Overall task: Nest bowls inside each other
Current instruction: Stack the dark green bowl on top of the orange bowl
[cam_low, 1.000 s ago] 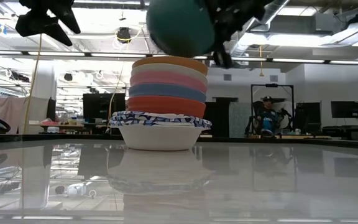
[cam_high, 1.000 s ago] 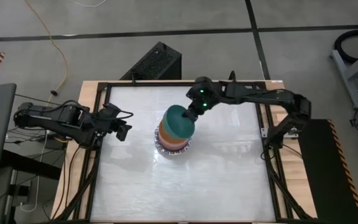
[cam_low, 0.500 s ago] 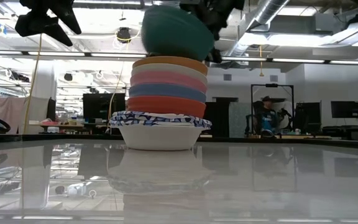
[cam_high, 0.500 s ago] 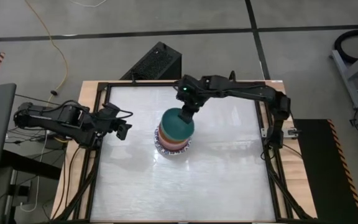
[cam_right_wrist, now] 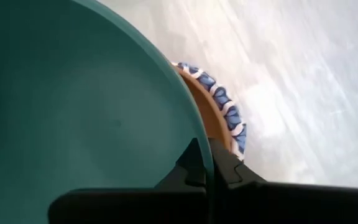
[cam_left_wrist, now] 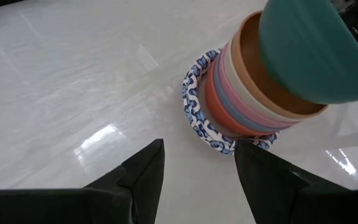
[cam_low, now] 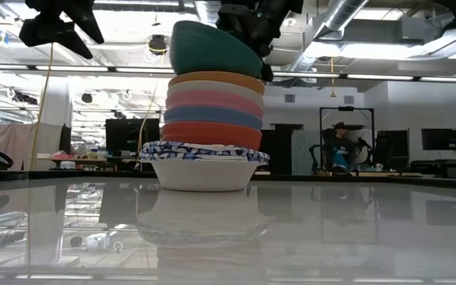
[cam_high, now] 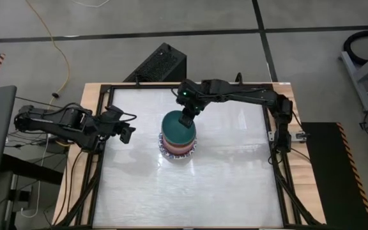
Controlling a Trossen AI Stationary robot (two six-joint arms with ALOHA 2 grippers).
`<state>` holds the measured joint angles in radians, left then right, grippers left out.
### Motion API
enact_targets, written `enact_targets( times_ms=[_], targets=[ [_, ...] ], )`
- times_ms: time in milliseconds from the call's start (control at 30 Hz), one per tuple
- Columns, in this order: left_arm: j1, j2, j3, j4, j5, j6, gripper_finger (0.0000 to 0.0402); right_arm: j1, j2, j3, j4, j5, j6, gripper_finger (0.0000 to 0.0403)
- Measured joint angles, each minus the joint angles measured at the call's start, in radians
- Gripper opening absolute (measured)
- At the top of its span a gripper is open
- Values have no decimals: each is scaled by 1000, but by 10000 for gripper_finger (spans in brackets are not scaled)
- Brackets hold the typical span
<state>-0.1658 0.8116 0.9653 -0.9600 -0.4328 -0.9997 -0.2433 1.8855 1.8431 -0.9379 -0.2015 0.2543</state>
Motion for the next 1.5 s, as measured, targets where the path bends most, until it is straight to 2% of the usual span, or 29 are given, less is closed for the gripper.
enact_targets(
  times_ms=[700, 1233, 1500],
  targets=[
    [0, 0, 0, 0, -10, -41, 185, 32, 1, -1, -42, 128, -101, 7],
    [0, 0, 0, 0, -26, -103, 185, 31, 2, -1, -17, 128, -172, 7],
    [0, 0, 0, -1, -26, -122, 185, 38, 79, 1, -30, 111, -190, 7]
  ],
)
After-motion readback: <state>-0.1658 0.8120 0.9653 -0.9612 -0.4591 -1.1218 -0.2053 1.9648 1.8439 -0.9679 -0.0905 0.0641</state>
